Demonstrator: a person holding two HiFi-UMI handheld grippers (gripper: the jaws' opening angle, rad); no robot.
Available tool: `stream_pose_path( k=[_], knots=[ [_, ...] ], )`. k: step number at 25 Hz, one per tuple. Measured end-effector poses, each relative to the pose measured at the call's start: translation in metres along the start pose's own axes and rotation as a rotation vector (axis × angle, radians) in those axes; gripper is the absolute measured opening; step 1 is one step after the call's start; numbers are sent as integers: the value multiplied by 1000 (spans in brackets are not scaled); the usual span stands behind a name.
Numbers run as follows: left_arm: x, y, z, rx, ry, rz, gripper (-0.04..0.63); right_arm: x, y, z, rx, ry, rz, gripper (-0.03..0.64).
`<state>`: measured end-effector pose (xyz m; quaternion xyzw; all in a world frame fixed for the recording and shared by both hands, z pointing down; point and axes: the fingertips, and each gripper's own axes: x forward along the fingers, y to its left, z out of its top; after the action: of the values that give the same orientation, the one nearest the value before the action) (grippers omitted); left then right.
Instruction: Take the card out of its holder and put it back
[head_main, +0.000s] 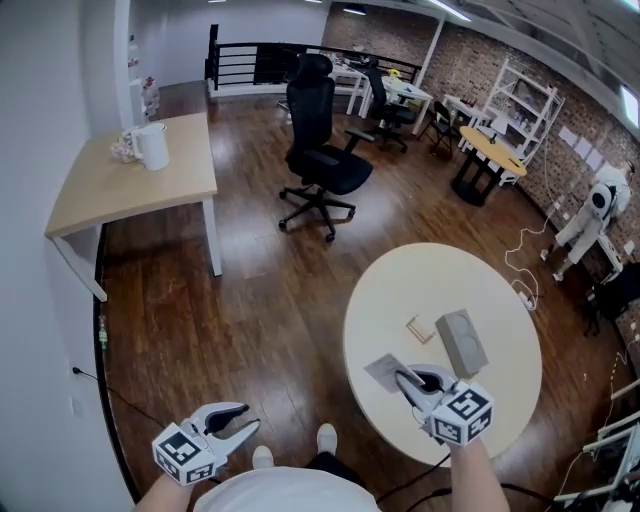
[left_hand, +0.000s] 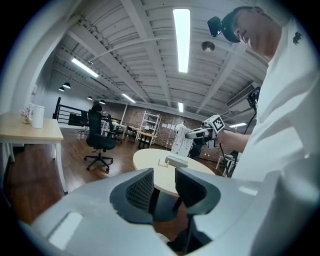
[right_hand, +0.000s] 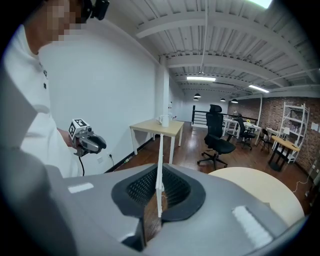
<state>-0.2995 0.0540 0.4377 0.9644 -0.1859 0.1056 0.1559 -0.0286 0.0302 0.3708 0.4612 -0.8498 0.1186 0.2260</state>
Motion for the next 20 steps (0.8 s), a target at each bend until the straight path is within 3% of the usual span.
stream_pose_path(
  k=[13,20],
  knots=[
    [100,-13,42,-11,19,-32,140,-20,-190,-48,78,29,-154,21],
    [153,-27,59,-3,24,-43,141,-4,-271,-94,105,65,-164,21]
  ],
)
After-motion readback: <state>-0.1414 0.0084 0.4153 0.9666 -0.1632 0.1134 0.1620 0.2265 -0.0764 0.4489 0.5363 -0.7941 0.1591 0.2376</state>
